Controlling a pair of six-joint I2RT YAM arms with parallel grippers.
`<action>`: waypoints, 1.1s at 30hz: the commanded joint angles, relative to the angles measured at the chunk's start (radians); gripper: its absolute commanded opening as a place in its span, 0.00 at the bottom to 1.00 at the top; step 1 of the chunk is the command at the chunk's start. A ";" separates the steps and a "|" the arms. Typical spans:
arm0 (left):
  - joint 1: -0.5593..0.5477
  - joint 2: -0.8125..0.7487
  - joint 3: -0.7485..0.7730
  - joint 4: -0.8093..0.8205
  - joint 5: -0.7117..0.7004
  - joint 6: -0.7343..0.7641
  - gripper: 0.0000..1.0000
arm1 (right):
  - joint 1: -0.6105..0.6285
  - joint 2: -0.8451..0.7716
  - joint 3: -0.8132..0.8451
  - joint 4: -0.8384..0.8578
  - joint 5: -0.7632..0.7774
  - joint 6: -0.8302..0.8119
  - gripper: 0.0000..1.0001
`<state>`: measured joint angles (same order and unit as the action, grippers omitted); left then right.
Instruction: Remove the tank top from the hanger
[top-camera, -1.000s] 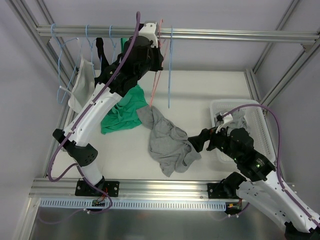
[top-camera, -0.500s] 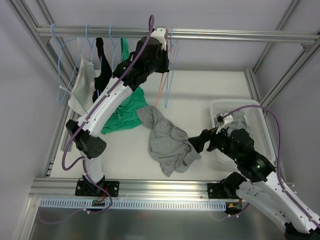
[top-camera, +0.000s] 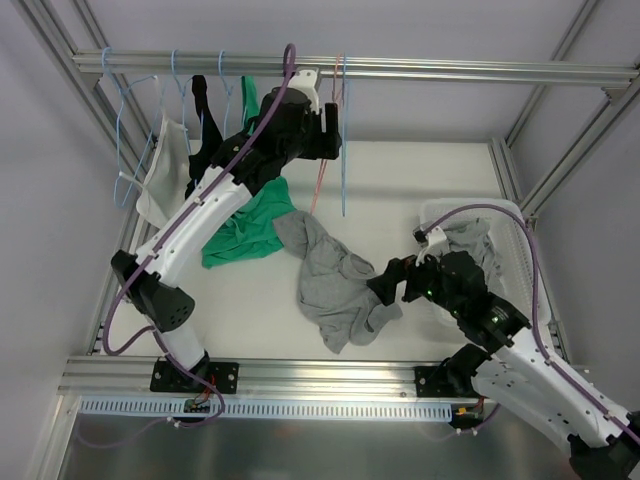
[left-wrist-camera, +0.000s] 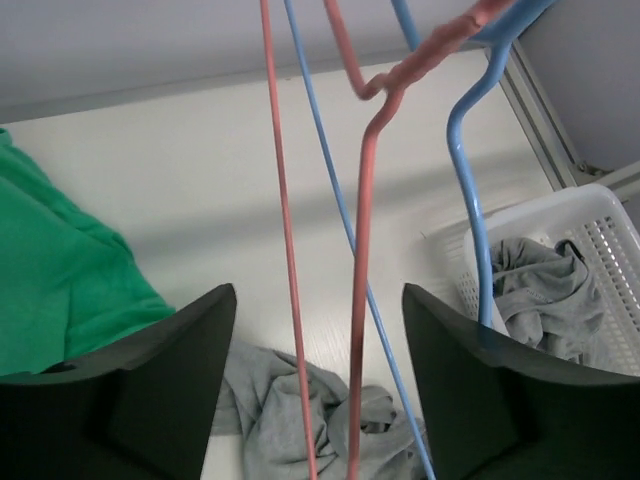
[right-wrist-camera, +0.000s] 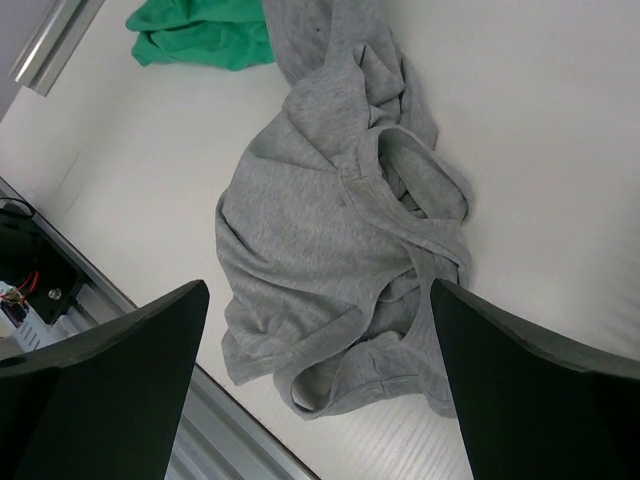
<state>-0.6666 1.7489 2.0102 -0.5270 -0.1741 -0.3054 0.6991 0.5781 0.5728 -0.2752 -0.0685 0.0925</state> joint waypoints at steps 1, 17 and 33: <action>0.002 -0.184 -0.047 0.002 -0.068 -0.031 0.71 | 0.002 0.077 -0.008 0.132 -0.037 -0.017 1.00; -0.007 -0.841 -0.720 0.001 -0.255 -0.115 0.99 | 0.080 0.911 0.280 0.266 0.032 -0.048 1.00; -0.008 -1.068 -0.933 -0.258 -0.224 0.011 0.99 | 0.220 1.137 0.317 0.133 0.299 -0.016 0.00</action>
<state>-0.6678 0.7078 1.1252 -0.7368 -0.3931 -0.3588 0.9092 1.7309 0.9588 -0.0460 0.1864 0.0727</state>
